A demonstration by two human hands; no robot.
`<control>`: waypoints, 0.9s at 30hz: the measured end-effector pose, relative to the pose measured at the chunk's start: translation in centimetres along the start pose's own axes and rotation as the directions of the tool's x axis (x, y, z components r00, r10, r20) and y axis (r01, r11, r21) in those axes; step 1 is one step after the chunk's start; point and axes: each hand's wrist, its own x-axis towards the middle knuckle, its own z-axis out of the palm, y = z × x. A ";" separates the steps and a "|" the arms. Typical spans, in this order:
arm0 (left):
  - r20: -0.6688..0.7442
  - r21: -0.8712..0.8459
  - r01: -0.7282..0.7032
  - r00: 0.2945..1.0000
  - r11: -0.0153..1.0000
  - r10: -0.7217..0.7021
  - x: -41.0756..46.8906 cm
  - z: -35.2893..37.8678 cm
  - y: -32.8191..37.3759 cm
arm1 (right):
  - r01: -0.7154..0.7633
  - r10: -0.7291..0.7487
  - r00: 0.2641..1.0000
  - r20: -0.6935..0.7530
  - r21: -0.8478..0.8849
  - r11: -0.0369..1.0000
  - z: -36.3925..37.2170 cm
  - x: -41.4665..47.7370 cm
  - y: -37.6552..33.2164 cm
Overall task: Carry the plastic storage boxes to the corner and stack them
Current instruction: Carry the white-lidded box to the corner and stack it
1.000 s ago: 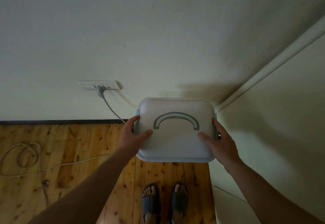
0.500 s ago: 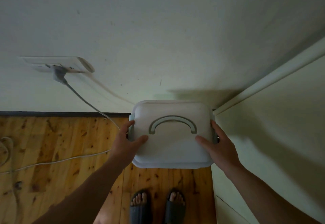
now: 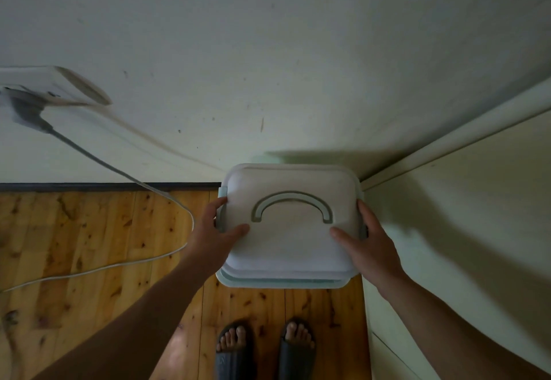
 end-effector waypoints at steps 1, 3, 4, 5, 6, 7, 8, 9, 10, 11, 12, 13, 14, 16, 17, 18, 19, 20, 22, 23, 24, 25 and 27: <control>0.004 -0.003 0.004 1.000 1.000 -0.004 0.2 0.1 -0.1 | -0.002 0.002 1.000 0.007 -0.003 1.000 0.1 0.2 0.0; 0.012 -0.008 0.016 1.000 1.000 -0.016 0.6 0.3 -0.4 | -0.009 0.009 1.000 0.018 -0.015 1.000 0.3 0.5 0.1; 0.011 -0.009 0.022 1.000 1.000 -0.022 0.7 0.3 -0.6 | -0.012 0.012 1.000 0.020 -0.017 1.000 0.4 0.6 0.2; 0.006 -0.004 0.027 1.000 1.000 -0.027 0.7 0.4 -0.7 | -0.013 0.013 1.000 0.020 -0.017 1.000 0.6 0.6 0.1; 0.004 0.006 0.030 1.000 1.000 -0.030 0.8 0.4 -0.8 | -0.011 0.011 1.000 0.019 -0.018 1.000 0.7 0.7 0.2; 0.002 0.015 0.033 0.999 0.999 -0.033 0.9 0.5 -0.9 | -0.010 0.010 1.000 0.018 -0.023 1.000 0.8 0.8 0.2; 0.002 0.021 0.037 0.999 0.999 -0.037 1.0 0.5 -1.2 | -0.012 0.012 1.000 0.018 -0.028 1.000 1.0 0.9 0.3; 0.001 0.021 0.037 0.999 0.999 -0.037 1.0 0.6 -1.2 | -0.013 0.013 1.000 0.016 -0.032 0.999 1.0 0.9 0.3; -0.001 0.016 0.036 0.999 0.999 -0.036 1.0 0.6 -1.3 | -0.014 0.014 1.000 0.013 -0.036 0.999 1.1 1.0 0.4; -0.002 0.009 0.033 0.999 0.999 -0.033 0.9 0.7 -1.4 | -0.016 0.016 1.000 0.008 -0.037 0.999 1.1 1.0 0.5; -0.002 0.002 0.029 1.000 1.000 -0.029 0.9 0.7 -1.5 | -0.016 0.016 1.000 0.007 -0.036 0.999 1.0 1.0 0.6; -0.001 -0.003 0.027 1.000 1.000 -0.027 0.9 0.8 -1.6 | -0.015 0.015 1.000 0.010 -0.034 0.999 1.0 1.0 0.7; 0.001 -0.005 0.025 1.000 1.000 -0.025 0.8 0.8 -1.7 | -0.010 0.010 1.000 0.013 -0.032 0.999 1.0 0.9 0.8; 0.005 -0.003 0.021 1.000 1.000 -0.021 0.7 0.7 -1.8 | 0.003 -0.003 1.000 0.014 -0.030 1.000 1.1 0.9 0.8; 0.006 0.001 0.023 1.000 1.000 -0.023 0.7 0.8 -1.8 | 0.003 -0.003 1.000 0.011 -0.028 1.000 1.1 0.9 0.8; 0.004 0.006 0.027 1.000 1.000 -0.027 0.7 0.8 -1.8 | 0.001 -0.001 1.000 0.010 -0.026 1.000 1.1 0.9 0.8; 0.000 0.013 0.028 1.000 1.000 -0.028 0.7 0.9 -1.7 | 0.001 0.000 1.000 0.011 -0.026 1.000 1.1 0.9 0.7; -0.006 0.026 0.025 1.000 0.999 -0.024 0.6 1.0 -1.7 | -0.001 0.001 1.000 0.014 -0.030 1.000 1.1 0.9 0.7; -0.030 0.072 0.011 1.000 0.997 -0.009 0.5 1.2 -1.6 | -0.002 0.003 1.000 0.014 -0.041 0.999 0.9 0.8 0.6; -0.045 0.097 0.004 0.999 0.995 0.000 0.5 1.2 -1.6 | 0.002 -0.001 1.000 0.010 -0.048 0.999 0.9 0.8 0.5; -0.059 0.119 -0.001 0.998 0.993 0.008 0.4 1.3 -1.7 | 0.007 -0.007 1.000 0.003 -0.054 0.999 0.8 0.8 0.5; -0.070 0.135 -0.006 0.997 0.991 0.016 0.4 1.3 -1.6 | 0.011 -0.012 1.000 -0.005 -0.057 0.998 0.8 0.8 0.4; -0.069 0.140 -0.011 0.997 0.990 0.021 0.1 1.3 -1.5 | 0.015 -0.016 1.000 -0.018 -0.060 0.998 0.6 0.7 0.3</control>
